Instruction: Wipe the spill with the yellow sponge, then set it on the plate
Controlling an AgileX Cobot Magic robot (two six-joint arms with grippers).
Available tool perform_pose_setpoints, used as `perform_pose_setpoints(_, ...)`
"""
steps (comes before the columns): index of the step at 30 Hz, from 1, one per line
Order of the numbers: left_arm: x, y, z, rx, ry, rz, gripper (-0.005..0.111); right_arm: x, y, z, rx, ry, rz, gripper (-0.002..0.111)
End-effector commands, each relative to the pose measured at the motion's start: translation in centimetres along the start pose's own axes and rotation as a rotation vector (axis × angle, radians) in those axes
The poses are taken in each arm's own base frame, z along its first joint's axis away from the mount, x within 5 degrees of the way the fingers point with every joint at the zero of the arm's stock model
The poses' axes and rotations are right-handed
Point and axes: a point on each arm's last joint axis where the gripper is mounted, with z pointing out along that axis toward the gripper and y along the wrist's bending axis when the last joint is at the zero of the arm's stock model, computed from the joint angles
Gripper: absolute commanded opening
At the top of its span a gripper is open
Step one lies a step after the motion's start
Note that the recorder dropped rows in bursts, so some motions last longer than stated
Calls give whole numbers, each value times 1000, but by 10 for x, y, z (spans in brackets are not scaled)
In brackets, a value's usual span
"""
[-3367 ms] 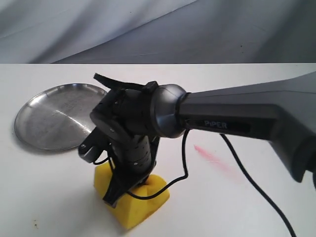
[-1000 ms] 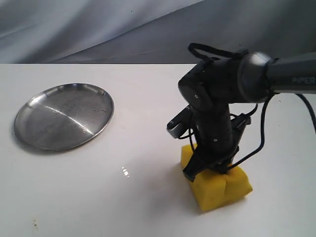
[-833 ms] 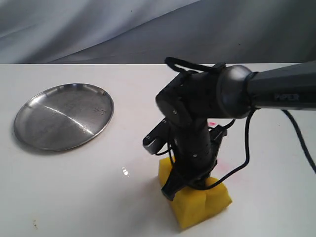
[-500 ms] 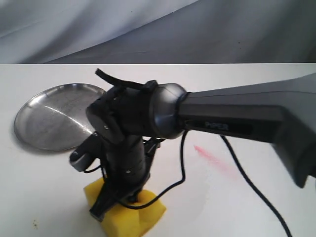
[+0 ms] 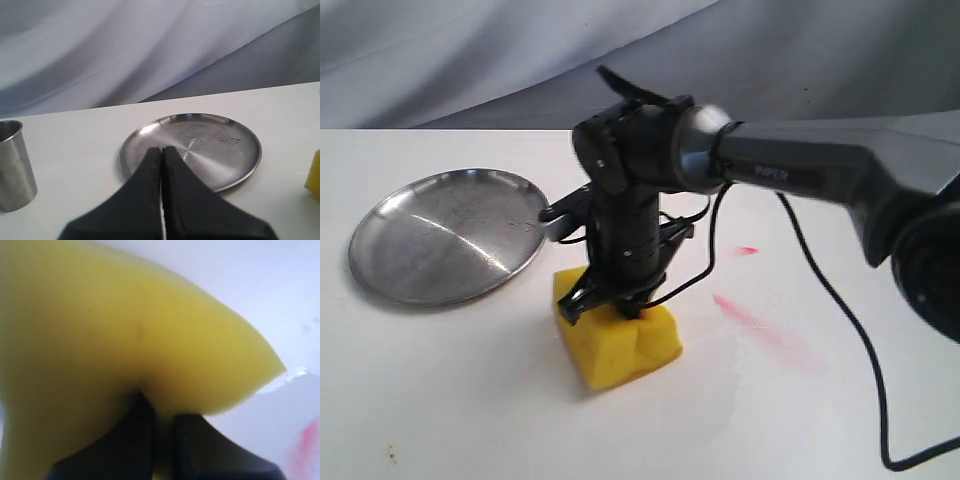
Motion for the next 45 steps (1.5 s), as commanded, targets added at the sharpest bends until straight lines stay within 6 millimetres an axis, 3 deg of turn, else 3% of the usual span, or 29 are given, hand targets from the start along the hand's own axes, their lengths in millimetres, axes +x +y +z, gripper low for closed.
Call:
perform_pose_setpoints(1, 1, 0, 0, 5, -6, -1, 0, 28, -55, 9, 85, 119, 98, 0)
perform_pose_setpoints(5, 1, 0, 0, 5, -6, -1, 0, 60, -81, 9, 115, 193, 153, 0)
perform_pose_setpoints(9, 1, 0, 0, 5, -6, -1, 0, 94, -82, 8, 109, 276, 162, 0)
perform_pose_setpoints(12, 1, 0, 0, 5, -6, -1, 0, 107, -63, 2, 62, 274, 142, 0)
perform_pose_setpoints(16, 1, 0, 0, 5, -6, -1, 0, 107, -22, -11, -66, 223, 78, 0)
perform_pose_setpoints(18, 1, 0, 0, 5, -6, -1, 0, 96, 16, -17, -168, 139, 14, 0)
perform_pose_setpoints(22, 1, 0, 0, 5, -6, -1, 0, 73, 55, -28, -226, -5, -62, 0)
perform_pose_setpoints(23, 1, 0, 0, 5, -6, -1, 0, 57, 65, -37, -260, -77, -84, 0)
perform_pose_setpoints(27, 1, 0, 0, 5, -6, -1, 0, 30, 75, -68, -362, -233, -110, 0)
perform_pose_setpoints(31, 1, 0, 0, 5, -6, -1, 0, -10, 67, -122, -287, -593, -124, 0)
perform_pose_setpoints(34, 1, 0, 0, 5, -6, -1, 0, -30, 60, -140, -264, -837, -66, 0)
perform_pose_setpoints(37, 1, 0, 0, 5, -6, -1, 0, -49, 39, -125, -250, -947, 34, 0)
perform_pose_setpoints(40, 1, 0, 0, 5, -6, -1, 0, -71, 16, -94, -213, -1054, 148, 0)
perform_pose_setpoints(45, 1, 0, 0, 5, -6, -1, 0, -88, 10, -56, -195, -1162, 248, 0)
